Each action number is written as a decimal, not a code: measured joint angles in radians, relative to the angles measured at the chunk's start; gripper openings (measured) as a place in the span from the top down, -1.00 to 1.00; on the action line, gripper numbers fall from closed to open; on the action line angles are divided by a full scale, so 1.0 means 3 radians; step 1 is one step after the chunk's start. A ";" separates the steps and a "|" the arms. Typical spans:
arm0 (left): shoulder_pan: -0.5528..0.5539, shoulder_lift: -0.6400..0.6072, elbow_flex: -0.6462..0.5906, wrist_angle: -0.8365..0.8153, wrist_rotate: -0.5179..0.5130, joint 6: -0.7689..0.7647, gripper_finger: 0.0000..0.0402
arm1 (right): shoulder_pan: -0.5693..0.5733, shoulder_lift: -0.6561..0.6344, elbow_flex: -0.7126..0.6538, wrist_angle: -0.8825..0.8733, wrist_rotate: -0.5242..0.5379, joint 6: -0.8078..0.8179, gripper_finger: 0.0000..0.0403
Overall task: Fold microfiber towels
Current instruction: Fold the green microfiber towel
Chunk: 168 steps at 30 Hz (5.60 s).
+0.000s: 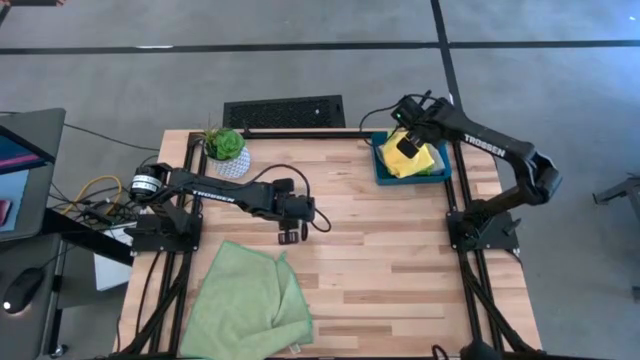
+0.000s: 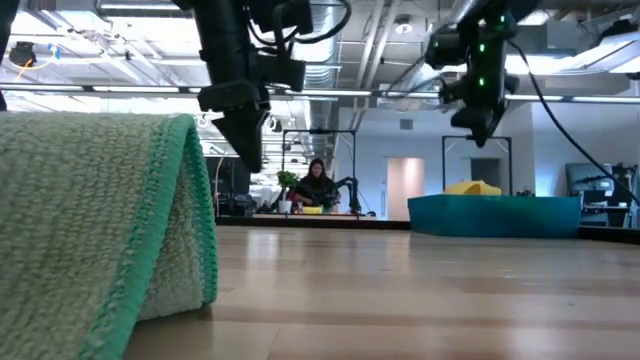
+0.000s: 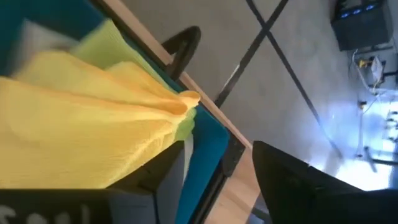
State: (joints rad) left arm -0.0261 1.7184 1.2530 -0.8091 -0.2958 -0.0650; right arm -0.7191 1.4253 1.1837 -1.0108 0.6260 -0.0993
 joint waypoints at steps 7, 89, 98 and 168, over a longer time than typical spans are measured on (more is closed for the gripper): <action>-0.0104 0.0000 0.0000 -0.0503 -0.0017 -0.0524 0.30 | 0.0508 -0.0302 0.0127 -0.0318 -0.0659 0.0368 -0.12; -0.1263 -0.0013 -0.1203 0.1571 0.0650 -0.0954 0.30 | 0.3626 -0.0263 -0.0476 0.1722 -0.0539 0.1006 -0.12; -0.0979 0.0085 -0.1198 0.1745 0.0725 -0.0419 0.30 | 0.3626 -0.0263 -0.0476 0.1724 -0.0539 0.1006 -0.12; 0.0595 -0.0036 0.0288 -0.0359 0.1589 0.1042 0.30 | 0.3515 -0.0342 -0.0475 0.0900 -0.0555 0.1701 -0.12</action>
State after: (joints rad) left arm 0.1524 1.7074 1.3393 -0.9169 0.1810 0.2476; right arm 0.3353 1.3228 1.0412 -0.7406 0.4594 0.4110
